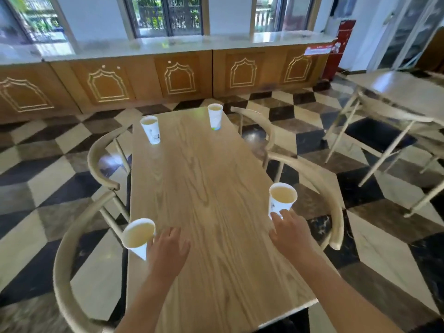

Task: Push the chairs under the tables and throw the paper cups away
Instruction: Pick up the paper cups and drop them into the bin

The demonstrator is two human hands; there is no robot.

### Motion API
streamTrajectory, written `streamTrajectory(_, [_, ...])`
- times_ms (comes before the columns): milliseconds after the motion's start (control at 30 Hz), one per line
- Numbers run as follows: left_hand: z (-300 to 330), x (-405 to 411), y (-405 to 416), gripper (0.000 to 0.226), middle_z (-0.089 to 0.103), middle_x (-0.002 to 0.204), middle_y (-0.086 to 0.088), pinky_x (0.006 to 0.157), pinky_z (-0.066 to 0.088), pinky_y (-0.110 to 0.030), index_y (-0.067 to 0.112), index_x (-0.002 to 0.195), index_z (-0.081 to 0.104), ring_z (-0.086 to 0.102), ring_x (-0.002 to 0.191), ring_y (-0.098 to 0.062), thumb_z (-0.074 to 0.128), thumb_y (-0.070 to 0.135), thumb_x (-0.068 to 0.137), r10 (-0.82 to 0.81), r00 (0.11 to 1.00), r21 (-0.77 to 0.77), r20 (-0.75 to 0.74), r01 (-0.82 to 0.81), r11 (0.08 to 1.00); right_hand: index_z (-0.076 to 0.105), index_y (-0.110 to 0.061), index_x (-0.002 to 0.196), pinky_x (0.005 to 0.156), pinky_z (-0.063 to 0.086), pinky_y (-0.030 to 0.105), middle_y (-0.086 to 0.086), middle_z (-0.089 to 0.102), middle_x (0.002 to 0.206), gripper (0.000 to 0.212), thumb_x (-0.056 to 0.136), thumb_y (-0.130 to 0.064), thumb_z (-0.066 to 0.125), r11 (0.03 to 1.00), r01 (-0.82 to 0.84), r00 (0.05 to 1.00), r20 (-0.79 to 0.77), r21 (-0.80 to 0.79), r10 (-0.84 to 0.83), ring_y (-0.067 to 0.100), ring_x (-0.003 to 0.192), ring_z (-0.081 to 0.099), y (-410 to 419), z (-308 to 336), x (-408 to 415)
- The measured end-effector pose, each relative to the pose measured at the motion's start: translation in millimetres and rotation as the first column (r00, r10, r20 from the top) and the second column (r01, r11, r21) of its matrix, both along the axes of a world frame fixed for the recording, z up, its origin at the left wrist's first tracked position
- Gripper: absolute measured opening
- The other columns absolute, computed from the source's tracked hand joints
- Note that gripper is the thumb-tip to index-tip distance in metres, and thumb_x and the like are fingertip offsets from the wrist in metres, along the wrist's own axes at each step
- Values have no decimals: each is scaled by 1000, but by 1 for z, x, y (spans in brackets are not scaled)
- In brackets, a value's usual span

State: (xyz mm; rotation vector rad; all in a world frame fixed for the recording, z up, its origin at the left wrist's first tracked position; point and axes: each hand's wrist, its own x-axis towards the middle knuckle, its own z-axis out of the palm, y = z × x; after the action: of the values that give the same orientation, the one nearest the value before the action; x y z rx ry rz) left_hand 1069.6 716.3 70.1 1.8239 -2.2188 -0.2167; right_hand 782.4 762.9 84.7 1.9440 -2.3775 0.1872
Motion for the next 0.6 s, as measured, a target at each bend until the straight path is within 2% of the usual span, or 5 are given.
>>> streamTrajectory(133, [-5, 16, -22, 28, 65, 87, -23, 67, 48, -52, 1, 91, 61, 60, 81, -42, 72, 14, 68, 143, 989, -49, -26, -144, 988, 66, 2, 85, 47, 47, 39, 20, 62, 67, 44, 44, 1, 82, 997, 5, 999, 37, -71, -3, 36, 51, 57, -29, 1, -25])
streamTrajectory(200, [-12, 29, -24, 41, 61, 99, -29, 71, 47, -58, 0, 100, 60, 56, 93, -47, 78, 11, 65, 218, 976, -59, 5, -217, 974, 65, 3, 88, 51, 49, 41, 22, 62, 71, 46, 45, 0, 82, 999, 4, 1000, 29, -41, -3, 37, 55, 58, -36, -5, -33])
streamTrajectory(300, [-24, 41, -20, 59, 60, 99, -33, 72, 45, -62, -3, 107, 58, 55, 93, -51, 84, 3, 55, 276, 961, -20, 17, -275, 961, 64, 5, 88, 52, 50, 42, 23, 63, 73, 46, 46, -1, 82, 1000, -17, 1000, -7, -23, 17, 38, 59, 59, -45, -18, -44])
streamTrajectory(500, [-26, 45, -22, 53, 60, 109, -28, 80, 42, -51, -3, 119, 53, 54, 100, -43, 73, 7, 72, 376, 920, 112, 108, -387, 915, 61, 3, 71, 47, 50, 40, 17, 58, 56, 33, 45, 4, 81, 996, -81, 997, -5, 32, 81, 34, 49, 55, -59, -33, -60])
streamTrajectory(600, [-24, 43, -25, 41, 64, 103, -21, 76, 44, -46, 2, 114, 58, 59, 92, -40, 69, 4, 75, 368, 923, 112, 108, -379, 918, 57, -1, 62, 41, 44, 35, 13, 54, 47, 30, 44, 5, 81, 990, -137, 991, 1, 29, 137, 31, 40, 51, -60, -29, -59])
